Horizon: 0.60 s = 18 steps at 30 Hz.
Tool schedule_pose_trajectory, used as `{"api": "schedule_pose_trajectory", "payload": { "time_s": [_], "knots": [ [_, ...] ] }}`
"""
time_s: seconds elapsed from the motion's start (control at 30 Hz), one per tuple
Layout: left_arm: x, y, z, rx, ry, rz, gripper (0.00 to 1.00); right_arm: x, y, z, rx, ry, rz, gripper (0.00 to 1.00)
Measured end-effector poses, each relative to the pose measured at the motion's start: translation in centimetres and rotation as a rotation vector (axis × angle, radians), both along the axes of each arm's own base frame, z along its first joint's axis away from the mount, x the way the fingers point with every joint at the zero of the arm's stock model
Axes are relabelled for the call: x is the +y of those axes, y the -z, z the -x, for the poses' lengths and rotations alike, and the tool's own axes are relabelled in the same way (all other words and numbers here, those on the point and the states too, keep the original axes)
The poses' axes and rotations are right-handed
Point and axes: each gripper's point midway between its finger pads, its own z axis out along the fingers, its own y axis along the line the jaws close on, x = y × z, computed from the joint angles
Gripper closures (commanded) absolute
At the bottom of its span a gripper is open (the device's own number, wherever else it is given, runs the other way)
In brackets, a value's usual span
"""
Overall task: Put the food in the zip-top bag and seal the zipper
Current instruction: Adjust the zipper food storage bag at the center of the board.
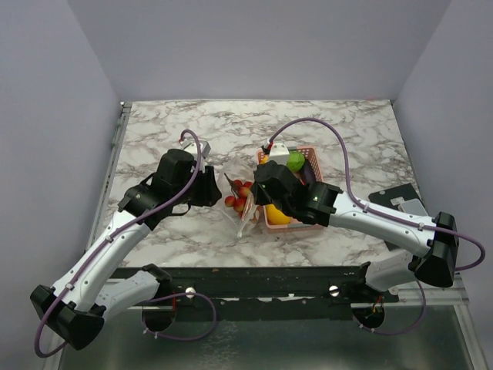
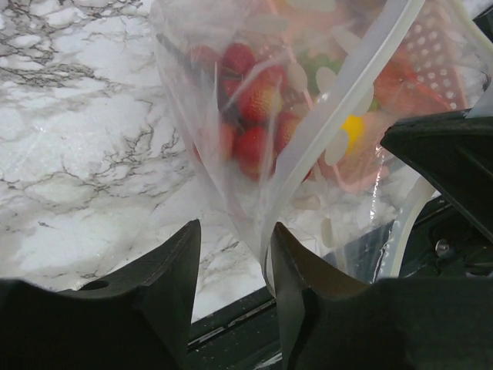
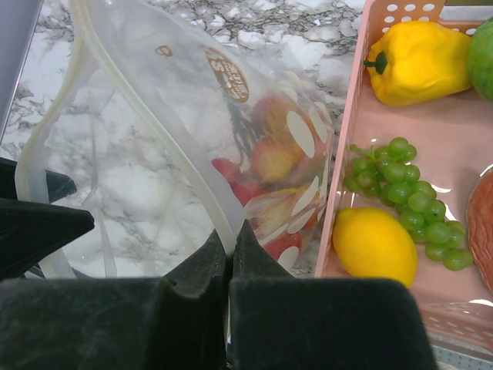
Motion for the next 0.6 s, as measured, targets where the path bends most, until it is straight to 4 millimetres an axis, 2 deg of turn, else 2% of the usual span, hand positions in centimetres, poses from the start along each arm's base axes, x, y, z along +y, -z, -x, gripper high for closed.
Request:
{"api": "schedule_pose_trajectory", "payload": {
  "time_s": [0.27,0.33,0.5,0.6],
  "knots": [
    [-0.5,1.1,0.8,0.057,0.004,0.031,0.55,0.1,0.1,0.0,-0.001,0.000,-0.003,0.99],
    [-0.5,1.4,0.9,0.065,-0.001,0.033,0.62,0.1,0.1,-0.1,-0.002,0.000,-0.006,0.99],
    [-0.5,1.9,0.9,0.080,-0.011,0.034,0.94,0.3,0.1,-0.1,-0.005,-0.001,-0.013,0.99],
    [-0.6,2.0,0.7,0.080,-0.016,0.036,0.98,0.3,0.3,-0.1,-0.004,-0.002,-0.013,0.99]
  ]
}}
